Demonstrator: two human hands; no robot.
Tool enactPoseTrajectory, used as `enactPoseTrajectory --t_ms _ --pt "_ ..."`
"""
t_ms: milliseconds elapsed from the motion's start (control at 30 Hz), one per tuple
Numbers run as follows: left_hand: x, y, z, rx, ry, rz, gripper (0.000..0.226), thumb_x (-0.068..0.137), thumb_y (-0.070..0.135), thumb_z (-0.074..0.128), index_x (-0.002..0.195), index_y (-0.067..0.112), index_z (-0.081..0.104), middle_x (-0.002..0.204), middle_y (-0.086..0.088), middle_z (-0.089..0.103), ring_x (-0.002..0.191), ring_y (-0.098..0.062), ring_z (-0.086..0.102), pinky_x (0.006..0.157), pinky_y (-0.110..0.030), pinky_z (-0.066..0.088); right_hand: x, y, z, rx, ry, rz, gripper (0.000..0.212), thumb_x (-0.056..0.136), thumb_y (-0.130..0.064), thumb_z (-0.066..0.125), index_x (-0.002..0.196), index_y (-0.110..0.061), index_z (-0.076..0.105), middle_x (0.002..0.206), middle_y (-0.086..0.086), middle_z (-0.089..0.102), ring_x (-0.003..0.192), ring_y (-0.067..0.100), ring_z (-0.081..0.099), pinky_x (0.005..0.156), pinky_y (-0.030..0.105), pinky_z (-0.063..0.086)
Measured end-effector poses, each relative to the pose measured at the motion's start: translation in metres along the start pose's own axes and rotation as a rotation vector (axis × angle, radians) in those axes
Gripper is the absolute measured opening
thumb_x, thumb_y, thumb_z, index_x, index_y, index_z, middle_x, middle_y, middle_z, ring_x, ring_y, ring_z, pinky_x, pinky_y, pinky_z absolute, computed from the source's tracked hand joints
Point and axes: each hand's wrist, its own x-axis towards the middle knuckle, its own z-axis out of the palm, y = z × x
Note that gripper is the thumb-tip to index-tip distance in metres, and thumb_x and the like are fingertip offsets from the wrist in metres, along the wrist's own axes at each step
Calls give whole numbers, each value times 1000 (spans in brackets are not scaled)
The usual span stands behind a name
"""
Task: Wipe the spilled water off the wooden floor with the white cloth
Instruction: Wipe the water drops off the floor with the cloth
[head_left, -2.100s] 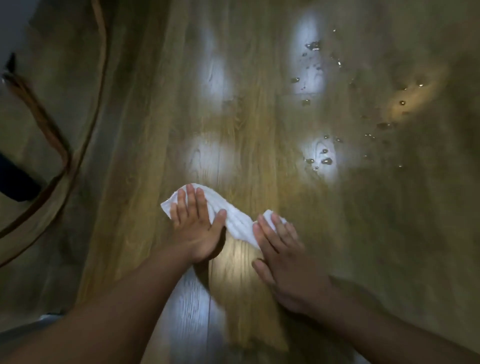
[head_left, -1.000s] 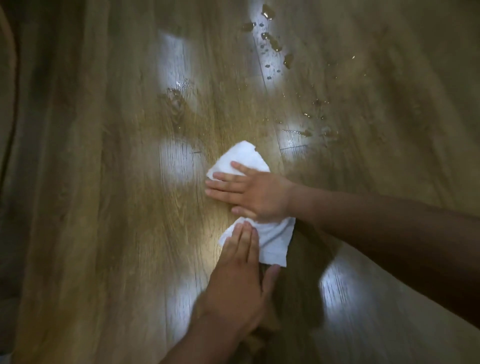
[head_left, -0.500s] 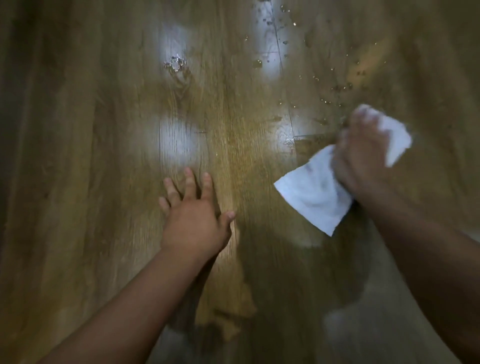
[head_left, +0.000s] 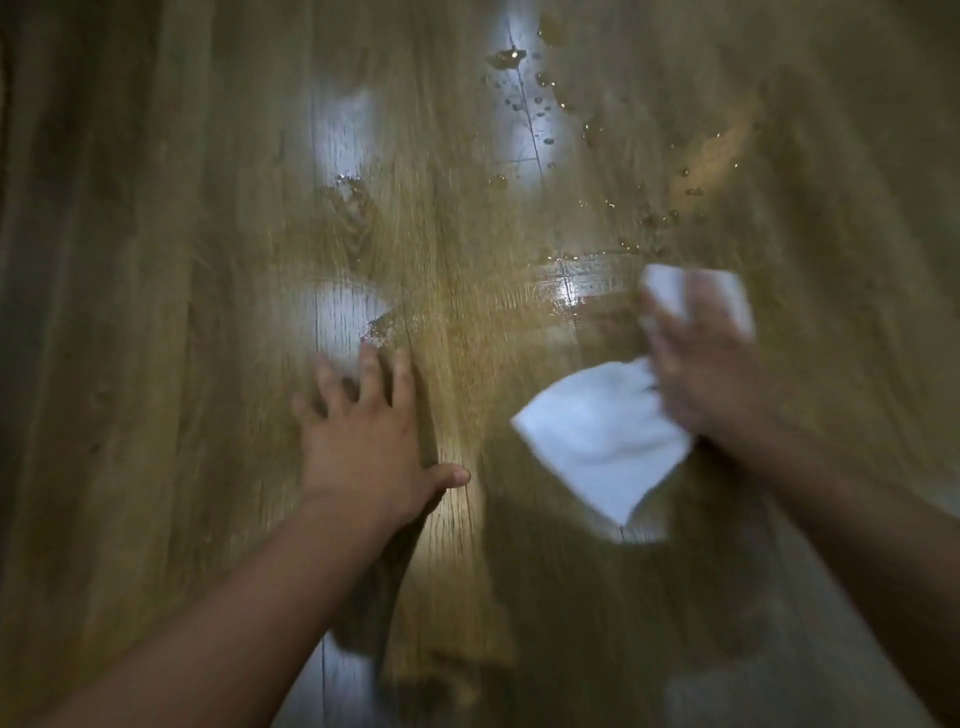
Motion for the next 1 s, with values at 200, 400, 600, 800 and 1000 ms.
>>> enactPoseTrajectory --t_ms 200,400,600,800,1000 --pt "22 -7 -2 -144 -136 69 139 65 80 64 153 16 -23 159 -9 -32 146 -47 -18 119 -60 11 4 82 -39 -2 120 305 46 100 -30 24 141 -11 33 141 33 34 131 49 31 107 61 28" --pt "25 -1 -8 -148 -186 47 141 66 73 71 152 12 -22 157 -12 -33 143 -51 -21 117 -63 12 62 -17 -54 126 80 248 44 98 -15 42 138 3 43 139 31 45 125 43 46 101 46 35" --pt "26 0 -9 -210 -227 37 144 64 69 77 154 15 -21 160 -12 -29 144 -50 -21 116 -64 11 41 -237 -25 9 -162 -605 60 102 -24 31 156 -17 5 164 8 7 151 22 5 120 39 -3" --pt "25 -1 -10 -199 -217 14 146 62 72 76 153 14 -21 160 -9 -31 145 -48 -19 117 -63 11 37 -175 -28 113 -110 -649 60 95 -27 28 154 -20 24 159 5 29 149 22 21 121 40 19" --pt "27 2 -12 -197 -240 4 146 63 66 79 152 9 -21 157 -13 -33 143 -51 -21 117 -64 9 31 55 -37 -79 -79 -91 70 96 -39 4 150 -3 31 158 25 18 144 48 18 114 63 22"
